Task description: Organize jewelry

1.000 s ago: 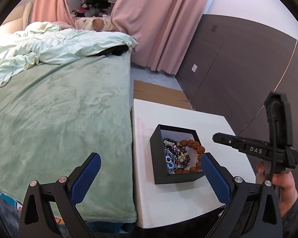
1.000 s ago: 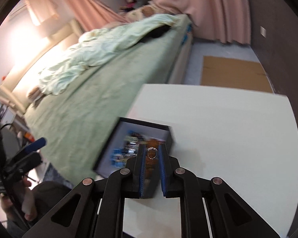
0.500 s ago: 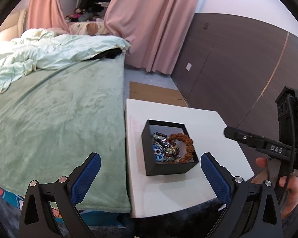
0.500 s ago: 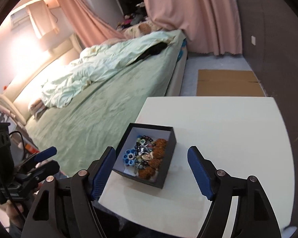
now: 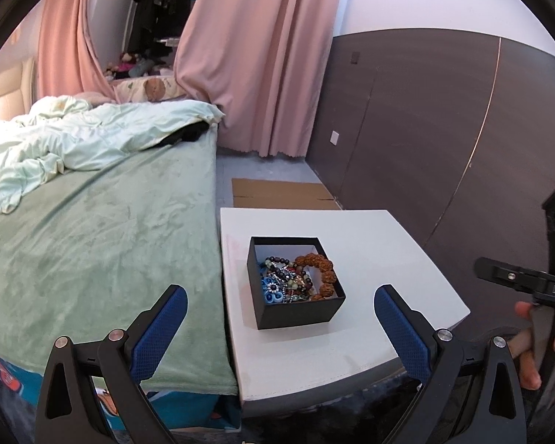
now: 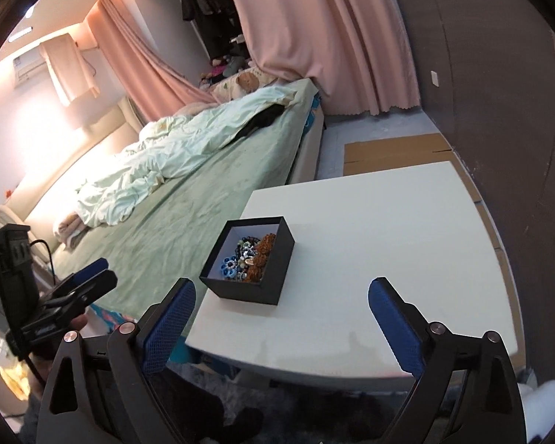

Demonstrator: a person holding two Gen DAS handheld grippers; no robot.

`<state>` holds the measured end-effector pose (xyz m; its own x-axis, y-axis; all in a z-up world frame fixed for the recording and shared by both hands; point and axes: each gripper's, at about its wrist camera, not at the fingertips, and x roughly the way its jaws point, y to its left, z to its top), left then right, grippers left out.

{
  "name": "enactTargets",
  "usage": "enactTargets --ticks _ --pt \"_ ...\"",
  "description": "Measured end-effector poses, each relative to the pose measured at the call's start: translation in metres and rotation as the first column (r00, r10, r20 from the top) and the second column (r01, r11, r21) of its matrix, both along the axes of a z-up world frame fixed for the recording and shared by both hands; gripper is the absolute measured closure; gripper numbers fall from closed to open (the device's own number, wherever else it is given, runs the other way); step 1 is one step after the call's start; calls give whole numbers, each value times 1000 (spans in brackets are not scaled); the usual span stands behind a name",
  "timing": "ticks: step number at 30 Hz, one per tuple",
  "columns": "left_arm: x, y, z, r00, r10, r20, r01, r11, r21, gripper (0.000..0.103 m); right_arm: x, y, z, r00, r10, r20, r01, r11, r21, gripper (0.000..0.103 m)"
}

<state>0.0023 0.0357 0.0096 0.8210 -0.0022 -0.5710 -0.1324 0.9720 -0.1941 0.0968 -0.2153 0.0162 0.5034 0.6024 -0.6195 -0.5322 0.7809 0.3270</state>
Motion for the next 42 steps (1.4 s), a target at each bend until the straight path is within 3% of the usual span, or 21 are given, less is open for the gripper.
enactTargets --ticks 4,10,15,21,29,42 --pt "-9 -7 8 1000 -23 18 23 1000 13 0 -15 -16 6 1000 15 1 -15 999 45 8" --pt "-16 -15 16 999 -35 34 34 998 46 0 -38 -20 13 997 16 73 -14 999 -29 0" --pt "-20 -19 22 998 -41 45 39 998 56 0 -41 -22 12 995 -10 95 18 996 -90 0" --pt "-21 -25 24 997 -47 54 42 996 85 0 -41 -29 12 995 -10 104 18 997 -80 0" --pt "-16 -16 22 998 -45 53 43 999 31 0 -45 -22 11 992 -7 125 21 993 -117 0" --pt "-10 -18 19 998 -41 42 39 998 50 0 -41 -30 11 994 -29 103 37 996 -80 0"
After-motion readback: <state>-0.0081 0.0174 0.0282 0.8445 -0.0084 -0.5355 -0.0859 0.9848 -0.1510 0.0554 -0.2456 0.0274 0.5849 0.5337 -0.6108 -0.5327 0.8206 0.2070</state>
